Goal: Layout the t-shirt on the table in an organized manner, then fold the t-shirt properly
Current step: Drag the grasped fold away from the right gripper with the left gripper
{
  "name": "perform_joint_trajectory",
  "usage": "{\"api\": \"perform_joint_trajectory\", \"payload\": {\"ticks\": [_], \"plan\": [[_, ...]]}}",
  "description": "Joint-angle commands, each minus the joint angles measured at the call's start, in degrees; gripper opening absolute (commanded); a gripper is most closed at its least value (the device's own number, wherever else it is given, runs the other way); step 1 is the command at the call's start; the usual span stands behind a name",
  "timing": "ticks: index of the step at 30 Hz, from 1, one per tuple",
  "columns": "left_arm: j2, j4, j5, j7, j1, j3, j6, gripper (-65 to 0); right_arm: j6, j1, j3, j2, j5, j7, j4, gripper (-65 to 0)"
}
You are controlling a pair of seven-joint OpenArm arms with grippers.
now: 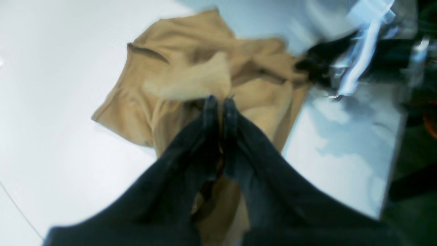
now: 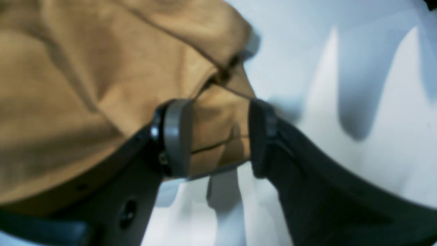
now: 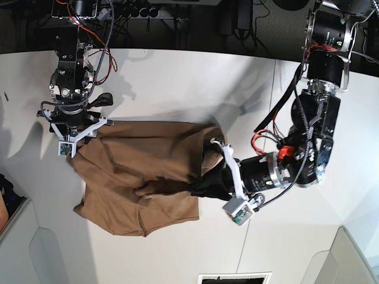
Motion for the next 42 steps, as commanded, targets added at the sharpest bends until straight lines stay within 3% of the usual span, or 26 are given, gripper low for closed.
{"api": "perform_joint_trajectory", "payload": {"ticks": [1,5,9,16,27,31,33,38,42], "plan": [[-1.2,2.0,-3.8,0.2,-0.2,-1.0,-0.5,-65.0,-0.2,0.9,0.1,0.3,-0.2,1.5,0.9,-38.1],[-4.7,6.6,-11.4,4.7,4.0,-1.4,-0.5,-65.0,-0.2,0.9,0.1,0.3,0.9,1.8,0.9,-38.1],[-7.1,12.1,-13.9,6.0,9.6,-1.4,-0.5,-65.0,1.6,0.9,0.1,0.3,1.9,1.6,0.9,-38.1],[-7.8,16.4,-19.1,6.4,21.5,-0.3,-0.5,-65.0,1.9,0.9,0.1,-1.0,2.0,1.5,0.9,-38.1],[-7.8,16.3,-13.4,6.3,28.1,12.3,-0.5,-64.7,3.5,0.9,0.1,-1.1,2.4,0.0,2.1,-38.0],[-7.8,16.3,-13.1,5.7,28.0,14.4,-0.5,-40.7,4.8,0.9,0.1,-1.1,2.4,-2.5,6.8,-38.0],[-7.8,16.3,-13.0,5.6,28.0,15.1,-0.5,-33.0,5.0,0.9,0.1,-1.1,3.1,-3.0,8.9,-38.0],[-7.8,16.2,-11.2,4.2,28.0,15.1,-0.5,-32.3,7.1,2.3,0.1,-1.1,8.5,-1.1,9.4,-38.0],[-7.8,16.2,-7.3,1.8,28.0,14.7,-0.5,-32.3,7.7,6.2,0.1,-1.1,8.2,0.3,5.4,-38.0]]}}
